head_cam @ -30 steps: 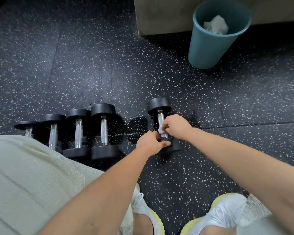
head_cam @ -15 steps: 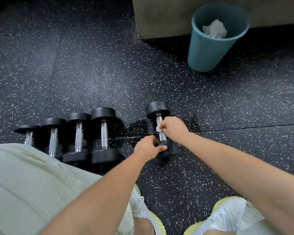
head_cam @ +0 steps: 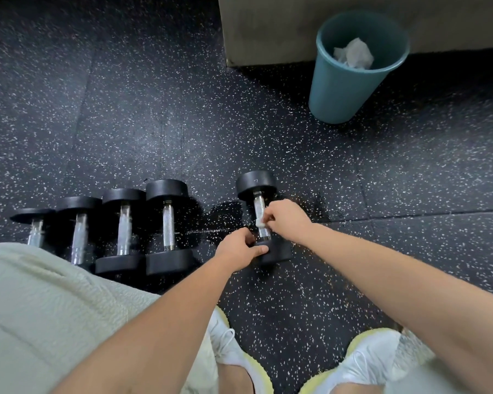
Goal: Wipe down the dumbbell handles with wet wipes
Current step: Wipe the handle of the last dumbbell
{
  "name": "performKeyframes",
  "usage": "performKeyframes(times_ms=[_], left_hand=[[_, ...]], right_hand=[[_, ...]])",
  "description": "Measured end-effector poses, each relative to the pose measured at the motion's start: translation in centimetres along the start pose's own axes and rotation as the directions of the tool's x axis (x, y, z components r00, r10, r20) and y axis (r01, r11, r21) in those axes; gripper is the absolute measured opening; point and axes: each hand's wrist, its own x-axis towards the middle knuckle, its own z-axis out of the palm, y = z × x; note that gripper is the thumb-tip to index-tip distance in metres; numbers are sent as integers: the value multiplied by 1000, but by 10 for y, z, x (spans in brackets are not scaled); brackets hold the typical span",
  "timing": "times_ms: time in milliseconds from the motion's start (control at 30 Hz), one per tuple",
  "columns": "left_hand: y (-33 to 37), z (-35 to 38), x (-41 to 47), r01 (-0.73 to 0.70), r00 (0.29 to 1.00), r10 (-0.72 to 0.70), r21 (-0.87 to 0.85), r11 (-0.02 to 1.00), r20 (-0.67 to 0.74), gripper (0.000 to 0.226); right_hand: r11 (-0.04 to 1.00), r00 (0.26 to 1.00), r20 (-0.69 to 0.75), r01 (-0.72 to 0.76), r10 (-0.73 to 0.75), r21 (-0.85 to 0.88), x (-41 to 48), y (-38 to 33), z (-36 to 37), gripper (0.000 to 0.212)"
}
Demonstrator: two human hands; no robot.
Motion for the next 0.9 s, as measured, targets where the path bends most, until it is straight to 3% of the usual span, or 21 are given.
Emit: performKeyframes(times_ms=[67,200,300,400,533,600,667,733,900], left_hand=[[1,-1,0,1,1000,-1,-17,1000,10,49],[2,2,1,8,1000,-7,-41,999,24,46],[2,7,0,-3,1000,2,-23,1000,-24,43],[1,5,-1,-16,999,16,-3,1000,-34,44],[3,-4,-5,-28,1000,28,48,998,6,37],[3,-7,-7,-35,999,34,55,998,18,39],[4,-9,-8,-39,999,39,73,997,2,44],[7,-10,-10,-22,1000,23,60,998,-19,49],[13,-9,-13,1,1000,1,77,997,-22,61]], right_hand=[[1000,999,20,26,-26,-10,5,-1,-7,17],[998,991,-123,-47,51,32,24,-13,-5,23],[998,991,-117,-64,61,-23,24,-21,8,23],[1000,999,-26,-25,25,-14,14,-19,13,22],[993,971,237,-24,-3,112,2,-7,0,18],[989,984,179,-40,15,139,10,-5,-9,17],[980,996,-19,-83,88,180,22,-7,-15,13],[976,983,-121,-115,138,183,30,-11,-12,14],[990,995,-8,-100,102,102,18,-15,12,23]])
